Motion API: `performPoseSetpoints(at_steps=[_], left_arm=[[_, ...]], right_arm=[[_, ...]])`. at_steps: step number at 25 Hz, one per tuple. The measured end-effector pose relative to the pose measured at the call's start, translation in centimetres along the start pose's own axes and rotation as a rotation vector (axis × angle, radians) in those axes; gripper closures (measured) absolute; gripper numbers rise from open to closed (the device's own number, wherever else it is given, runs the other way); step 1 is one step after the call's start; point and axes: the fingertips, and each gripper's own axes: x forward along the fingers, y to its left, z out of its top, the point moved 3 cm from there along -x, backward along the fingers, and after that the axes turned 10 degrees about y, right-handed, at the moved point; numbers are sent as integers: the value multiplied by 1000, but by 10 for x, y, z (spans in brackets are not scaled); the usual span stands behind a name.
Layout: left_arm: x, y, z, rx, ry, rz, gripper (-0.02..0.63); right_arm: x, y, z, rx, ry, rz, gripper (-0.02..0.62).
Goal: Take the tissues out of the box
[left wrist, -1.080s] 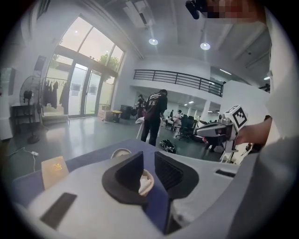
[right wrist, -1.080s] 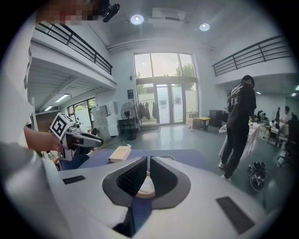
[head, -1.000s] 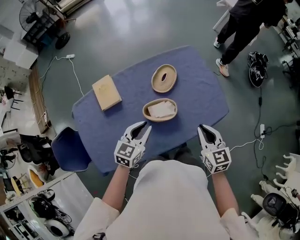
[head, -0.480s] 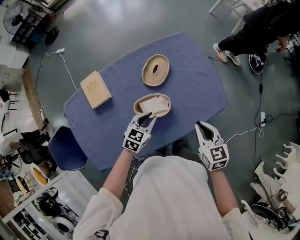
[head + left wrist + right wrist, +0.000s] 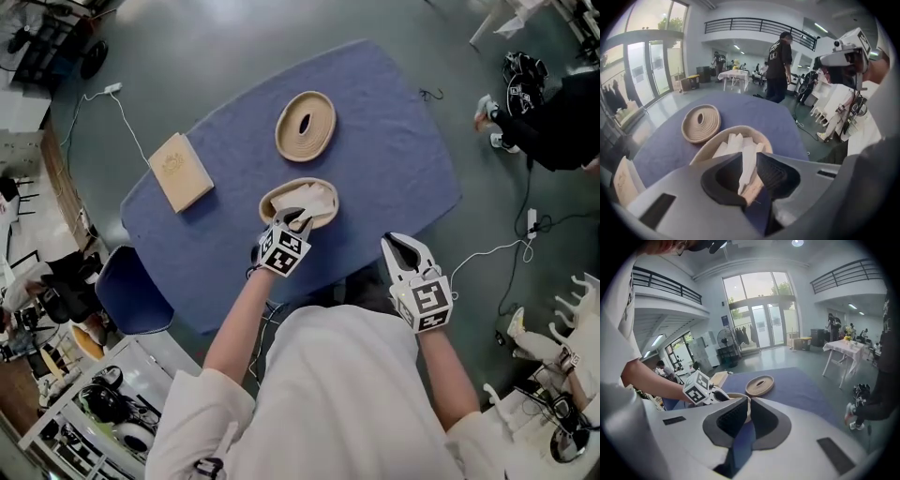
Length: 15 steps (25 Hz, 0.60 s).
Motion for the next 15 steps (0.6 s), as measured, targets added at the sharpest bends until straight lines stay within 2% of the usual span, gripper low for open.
performPoseSetpoints(at_steps=[5,10,15], left_arm=[[33,5,-4,62,117,-2,495],[55,8,-13,76,206,-11,482],[73,14,-17,80,274,22,523]], right_arm=[[13,-5,2,3,17,16,552],[22,-2,2,-1,31,36,552],[27,-1,-7,-3,54,53,552]])
